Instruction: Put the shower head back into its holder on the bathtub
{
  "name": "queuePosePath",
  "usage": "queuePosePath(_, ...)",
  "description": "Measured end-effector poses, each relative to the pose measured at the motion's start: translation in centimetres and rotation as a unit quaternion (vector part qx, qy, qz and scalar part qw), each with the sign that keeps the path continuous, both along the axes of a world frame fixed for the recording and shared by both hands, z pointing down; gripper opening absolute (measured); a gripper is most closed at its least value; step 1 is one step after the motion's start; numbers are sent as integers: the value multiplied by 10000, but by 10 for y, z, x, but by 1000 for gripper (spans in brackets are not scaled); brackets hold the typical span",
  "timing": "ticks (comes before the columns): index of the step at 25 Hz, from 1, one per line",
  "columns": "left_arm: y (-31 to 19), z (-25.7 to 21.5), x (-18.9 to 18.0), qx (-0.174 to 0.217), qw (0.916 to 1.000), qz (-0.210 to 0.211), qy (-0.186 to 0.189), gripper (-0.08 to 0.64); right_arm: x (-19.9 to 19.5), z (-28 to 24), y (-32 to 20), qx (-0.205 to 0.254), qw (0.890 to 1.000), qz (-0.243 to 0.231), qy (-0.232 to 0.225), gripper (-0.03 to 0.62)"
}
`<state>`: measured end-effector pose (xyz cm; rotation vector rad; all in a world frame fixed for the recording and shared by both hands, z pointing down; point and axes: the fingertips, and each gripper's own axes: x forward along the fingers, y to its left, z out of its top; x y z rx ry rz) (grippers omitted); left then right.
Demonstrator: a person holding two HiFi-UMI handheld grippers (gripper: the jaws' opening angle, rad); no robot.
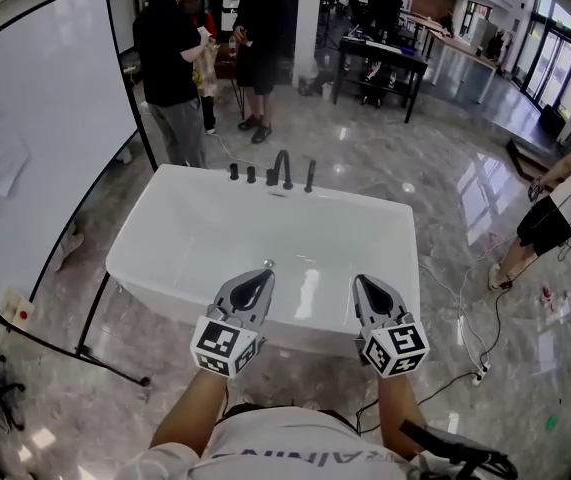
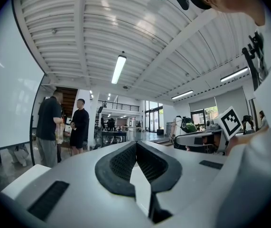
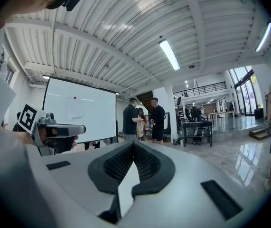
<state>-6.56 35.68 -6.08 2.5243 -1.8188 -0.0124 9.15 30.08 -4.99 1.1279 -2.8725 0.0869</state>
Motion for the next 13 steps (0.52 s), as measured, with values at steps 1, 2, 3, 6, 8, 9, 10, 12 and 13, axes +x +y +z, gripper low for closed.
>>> queuePosePath(1, -1, 1, -2, -9, 10000, 16, 3, 18, -2, 1, -1, -11, 10000, 3, 3, 11)
queuePosePath(2, -1, 1, -3, -20, 10000, 32, 1, 18, -5, 1, -1, -18, 10000, 5, 2, 11)
queuePosePath(3, -1, 0, -5, -33, 10000, 47, -2, 18, -8, 0, -1, -20, 10000, 2, 1, 11)
queuePosePath(6, -1, 1, -9, -58, 10000, 77, 5, 18, -18, -2, 0, -9, 10000, -53, 16, 11)
queuePosePath(8, -1, 4, -11, -78, 9999, 87, 27, 18, -22, 0, 2, -22, 9999, -94, 38, 11)
queuePosePath(9, -1, 5, -11, -85, 9999, 91, 35, 18, -24, 2, 3, -31, 9999, -104, 48, 11)
queuePosePath(10, 0, 5, -11, -88, 9999, 96, 41, 18, -24, 3, 5, -39, 9999, -110, 57, 11)
queuePosePath(12, 2, 6, -10, -86, 9999, 107, 46, 18, -25, 4, 8, -45, 9999, -116, 70, 11)
queuePosePath(13, 4, 6, -9, -84, 9999, 111, 46, 18, -25, 4, 9, -45, 9999, -119, 76, 11)
